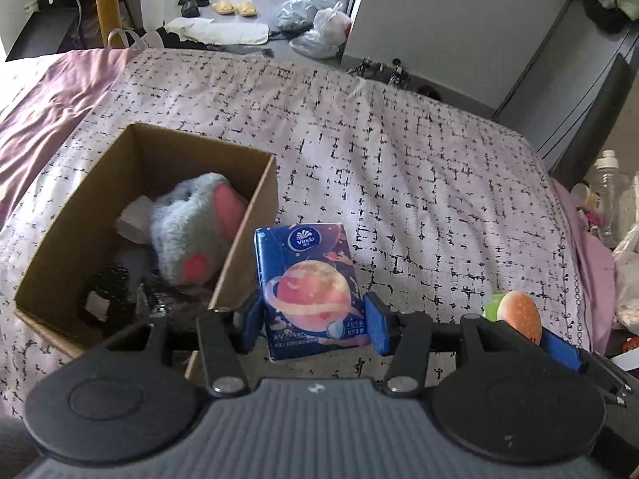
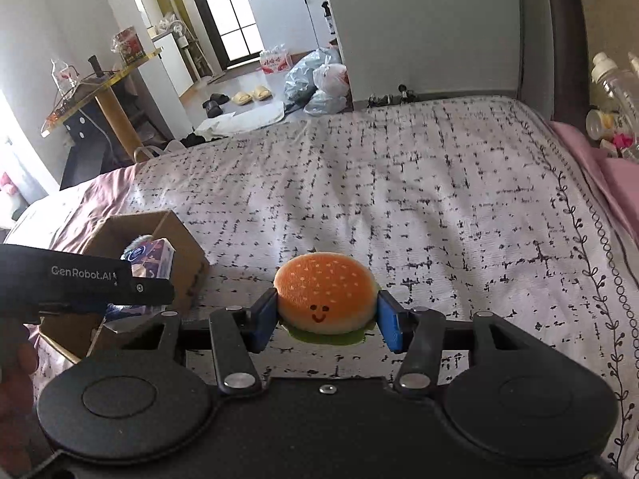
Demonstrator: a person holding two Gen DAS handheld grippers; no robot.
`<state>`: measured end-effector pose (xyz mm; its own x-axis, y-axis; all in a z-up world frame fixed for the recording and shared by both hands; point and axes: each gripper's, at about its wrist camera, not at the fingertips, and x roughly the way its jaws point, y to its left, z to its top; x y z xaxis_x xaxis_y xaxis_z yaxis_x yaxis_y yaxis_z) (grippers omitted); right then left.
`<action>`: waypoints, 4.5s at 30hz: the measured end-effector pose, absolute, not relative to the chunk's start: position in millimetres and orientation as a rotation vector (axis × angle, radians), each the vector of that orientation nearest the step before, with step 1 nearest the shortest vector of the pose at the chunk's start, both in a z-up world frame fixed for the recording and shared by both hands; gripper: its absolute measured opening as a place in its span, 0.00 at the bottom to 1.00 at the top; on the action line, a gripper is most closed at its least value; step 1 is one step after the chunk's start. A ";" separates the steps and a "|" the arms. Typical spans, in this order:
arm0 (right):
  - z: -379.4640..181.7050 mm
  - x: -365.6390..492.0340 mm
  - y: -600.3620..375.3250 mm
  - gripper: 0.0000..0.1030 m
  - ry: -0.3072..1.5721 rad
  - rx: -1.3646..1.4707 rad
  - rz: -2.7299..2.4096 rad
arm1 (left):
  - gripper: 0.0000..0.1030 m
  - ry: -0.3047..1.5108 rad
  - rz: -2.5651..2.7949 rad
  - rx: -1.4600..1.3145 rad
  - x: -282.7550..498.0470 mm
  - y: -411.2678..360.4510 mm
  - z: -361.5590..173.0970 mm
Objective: Organize soft objects
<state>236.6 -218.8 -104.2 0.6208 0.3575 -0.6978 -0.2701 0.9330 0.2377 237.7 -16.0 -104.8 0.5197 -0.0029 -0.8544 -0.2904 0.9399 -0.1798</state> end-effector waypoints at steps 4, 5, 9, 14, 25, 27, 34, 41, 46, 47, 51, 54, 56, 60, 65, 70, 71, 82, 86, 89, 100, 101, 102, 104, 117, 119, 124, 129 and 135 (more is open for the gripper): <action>-92.9 229.6 -211.2 0.50 0.800 0.112 0.377 | 0.50 0.989 0.174 -0.328 225.7 -6.4 -96.0; -91.0 228.1 -209.5 0.50 0.796 0.112 0.380 | 0.50 0.982 0.173 -0.328 223.7 -4.2 -94.4; -82.6 223.7 -202.6 0.50 0.781 0.117 0.388 | 0.50 0.956 0.176 -0.330 212.9 7.5 -86.2; -71.9 220.9 -194.5 0.50 0.764 0.121 0.394 | 0.50 0.931 0.189 -0.344 203.7 24.8 -78.9; -55.5 219.5 -170.4 0.50 0.754 0.152 0.443 | 0.50 0.869 0.240 -0.416 192.5 72.0 -65.2; -54.4 220.9 -163.8 0.50 0.757 0.150 0.449 | 0.50 0.867 0.251 -0.430 191.6 81.1 -65.6; -52.1 224.7 -139.6 0.50 0.762 0.123 0.464 | 0.50 0.875 0.268 -0.465 188.2 106.4 -73.0; -54.9 225.2 -115.7 0.50 0.779 0.101 0.485 | 0.50 0.914 0.258 -0.494 188.2 122.2 -89.2; -54.4 226.2 -100.5 0.50 0.792 0.101 0.502 | 0.51 0.973 0.251 -0.536 189.3 130.8 -108.5; -54.4 226.3 -96.9 0.50 0.794 0.100 0.507 | 0.51 0.988 0.249 -0.546 190.0 132.6 -111.5; -56.3 230.2 -79.9 0.51 0.810 0.087 0.534 | 0.55 1.023 0.232 -0.589 190.5 144.9 -116.5; -58.2 233.4 -63.9 0.51 0.821 0.078 0.554 | 0.58 1.000 0.246 -0.588 186.3 155.0 -109.2; -59.9 233.4 -54.5 0.51 0.827 0.075 0.570 | 0.58 0.988 0.254 -0.587 184.8 162.3 -104.8; -64.1 233.9 -36.1 0.51 0.850 0.076 0.602 | 0.59 0.973 0.274 -0.594 183.0 177.0 -98.0; -67.2 233.5 -16.5 0.51 0.871 0.065 0.623 | 0.59 0.965 0.286 -0.584 182.6 189.9 -92.5; -60.4 235.9 -3.8 0.55 0.856 0.062 0.646 | 0.59 0.967 0.323 -0.584 180.0 202.9 -88.9; -58.5 236.1 -2.0 0.56 0.849 0.061 0.652 | 0.59 0.963 0.333 -0.587 179.0 205.7 -87.3; -53.7 233.7 -21.2 0.87 0.843 0.068 0.610 | 0.70 0.957 0.312 -0.542 172.2 203.5 -75.1; -54.3 230.7 -37.6 0.87 0.856 0.088 0.584 | 0.76 0.962 0.307 -0.529 169.8 195.1 -71.1; -52.8 226.4 -48.0 0.88 0.860 0.102 0.573 | 0.76 0.963 0.307 -0.524 167.6 189.8 -67.4; -43.2 209.7 -90.9 0.98 0.851 0.163 0.546 | 0.81 0.935 0.316 -0.496 144.6 164.5 -45.5; -42.3 207.8 -95.3 0.98 0.849 0.163 0.544 | 0.81 0.930 0.317 -0.492 141.8 161.4 -43.6; -41.6 206.4 -98.9 0.98 0.849 0.162 0.542 | 0.81 0.926 0.320 -0.489 138.8 157.9 -42.1; -40.4 202.0 -108.4 0.99 0.848 0.163 0.539 | 0.82 0.926 0.325 -0.485 134.8 152.0 -40.8; -30.8 165.9 -165.4 1.00 0.830 0.185 0.506 | 0.92 0.906 0.282 -0.442 103.1 104.1 -27.9; -29.3 158.7 -174.5 1.00 0.828 0.191 0.505 | 0.94 0.904 0.260 -0.448 96.8 97.8 -25.8; -24.7 142.0 -194.2 1.00 0.827 0.218 0.498 | 1.00 0.889 0.260 -0.412 80.9 83.7 -18.6; -17.5 125.3 -207.8 1.00 0.814 0.234 0.483 | 1.00 0.871 0.258 -0.373 62.3 71.5 -12.3; -6.7 108.0 -215.9 1.00 0.784 0.226 0.476 | 1.00 0.859 0.251 -0.327 43.9 61.9 -3.6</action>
